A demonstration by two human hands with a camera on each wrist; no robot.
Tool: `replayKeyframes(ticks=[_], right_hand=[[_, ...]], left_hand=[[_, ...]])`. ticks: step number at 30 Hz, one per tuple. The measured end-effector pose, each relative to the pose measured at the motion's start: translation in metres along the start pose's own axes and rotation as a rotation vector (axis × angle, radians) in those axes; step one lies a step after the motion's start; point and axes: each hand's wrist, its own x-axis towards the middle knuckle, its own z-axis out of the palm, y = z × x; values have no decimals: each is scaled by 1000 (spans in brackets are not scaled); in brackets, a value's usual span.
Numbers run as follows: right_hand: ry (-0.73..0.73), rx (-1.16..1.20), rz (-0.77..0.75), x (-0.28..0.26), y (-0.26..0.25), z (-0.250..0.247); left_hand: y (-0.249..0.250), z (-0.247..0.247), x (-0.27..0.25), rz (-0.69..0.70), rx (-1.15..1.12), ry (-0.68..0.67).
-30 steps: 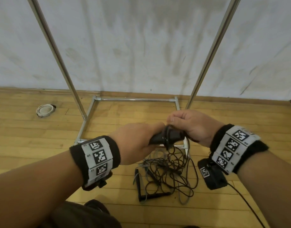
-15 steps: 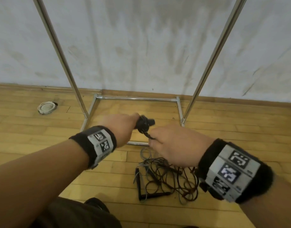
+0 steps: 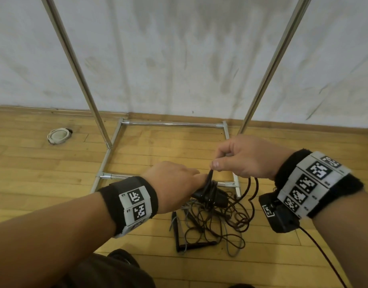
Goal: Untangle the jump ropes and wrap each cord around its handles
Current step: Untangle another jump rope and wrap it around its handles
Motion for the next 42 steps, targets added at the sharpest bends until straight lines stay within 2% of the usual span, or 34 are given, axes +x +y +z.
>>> replayKeyframes(ticks=[3, 11, 14, 16, 18, 19, 22, 23, 25, 27, 29, 32, 37, 40, 42], right_hand=[[-27, 278, 49, 0, 12, 6], [91, 595, 22, 3, 26, 13], [110, 734, 30, 9, 26, 26], [143, 780, 90, 16, 23, 39], [161, 699, 144, 21, 15, 53], [150, 578, 167, 21, 10, 59], [27, -4, 164, 17, -10, 75], [-17, -145, 138, 15, -18, 78], [-68, -368, 76, 11, -32, 76], [-105, -511, 35, 7, -38, 65], [-126, -527, 23, 2, -37, 52], [-75, -481, 21, 0, -37, 44], [-19, -514, 66, 6, -28, 41], [-103, -355, 185, 5, -17, 32], [-181, -202, 157, 6, -14, 33]], left_hand=[[3, -6, -3, -9, -29, 12], [5, -22, 0, -126, -193, 185], [3, -30, 4, -263, -271, 251], [-2, -35, 9, -374, -300, 295], [-10, -39, 13, -470, -278, 293], [-16, -39, 15, -525, -258, 266], [-30, -35, 16, -637, -171, 33], [-30, -32, 16, -626, -130, -86], [-20, -19, 16, -511, -24, -293], [-9, -6, 16, -351, 47, -376], [-5, 0, 16, -260, 70, -331], [-9, -4, 17, -192, 101, -263], [-7, -12, 12, -69, 125, -314], [-8, -16, 9, 37, 191, -175], [-13, -19, 7, 93, 247, -30]])
